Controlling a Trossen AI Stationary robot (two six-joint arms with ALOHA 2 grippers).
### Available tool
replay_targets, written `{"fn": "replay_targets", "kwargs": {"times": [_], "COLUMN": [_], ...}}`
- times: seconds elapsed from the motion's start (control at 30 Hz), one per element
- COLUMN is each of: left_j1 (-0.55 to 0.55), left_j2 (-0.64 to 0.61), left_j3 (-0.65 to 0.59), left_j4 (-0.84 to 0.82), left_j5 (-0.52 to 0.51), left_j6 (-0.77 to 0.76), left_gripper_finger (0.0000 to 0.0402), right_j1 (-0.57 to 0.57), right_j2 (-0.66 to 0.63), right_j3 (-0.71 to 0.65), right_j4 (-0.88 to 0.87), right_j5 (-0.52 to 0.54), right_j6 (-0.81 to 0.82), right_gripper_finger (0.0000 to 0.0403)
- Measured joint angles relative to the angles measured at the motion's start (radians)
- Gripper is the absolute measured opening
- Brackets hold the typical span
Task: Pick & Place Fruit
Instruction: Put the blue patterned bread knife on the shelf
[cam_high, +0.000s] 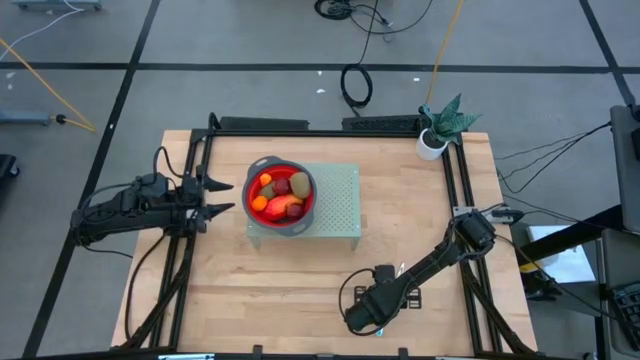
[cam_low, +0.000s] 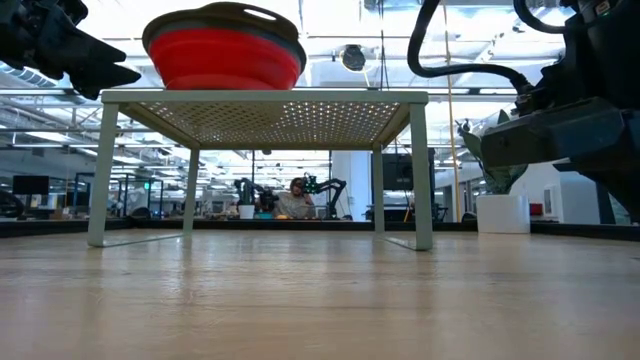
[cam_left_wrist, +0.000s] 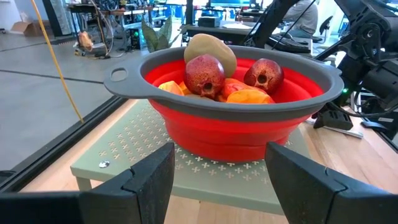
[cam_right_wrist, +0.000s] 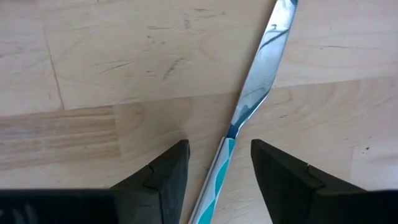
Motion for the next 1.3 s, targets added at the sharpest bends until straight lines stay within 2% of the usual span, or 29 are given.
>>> {"fn": "replay_targets", "kwargs": {"times": [0.4, 0.57, 0.73, 0.87, 1.03, 1.3], "left_j1": [0.000, 0.000, 0.000, 0.000, 0.000, 0.000], "left_j2": [0.000, 0.000, 0.000, 0.000, 0.000, 0.000], "left_j3": [0.000, 0.000, 0.000, 0.000, 0.000, 0.000], "left_j4": [-0.001, -0.002, -0.002, -0.003, -0.003, -0.002], "left_j5": [0.000, 0.000, 0.000, 0.000, 0.000, 0.000], "left_j6": [-0.005, -0.009, -0.009, -0.009, -0.010, -0.016], "left_gripper_finger": [0.0251, 0.0251, 0.0251, 0.0251, 0.0251, 0.0251], "right_j1": [-0.001, 0.027, 0.054, 0.058, 0.058, 0.056], "right_j2": [-0.001, -0.001, -0.001, -0.001, -0.004, -0.010], "right_j3": [0.001, 0.024, 0.041, 0.042, 0.013, -0.078], "right_j4": [-0.007, 0.056, 0.131, 0.127, 0.140, 0.258], "right_j5": [-0.047, -0.075, -0.079, -0.077, -0.078, -0.075], "right_j6": [0.064, 0.153, 0.161, 0.166, 0.169, 0.176], "right_gripper_finger": [0.0171, 0.0171, 0.0171, 0.0171, 0.0171, 0.0171]}}
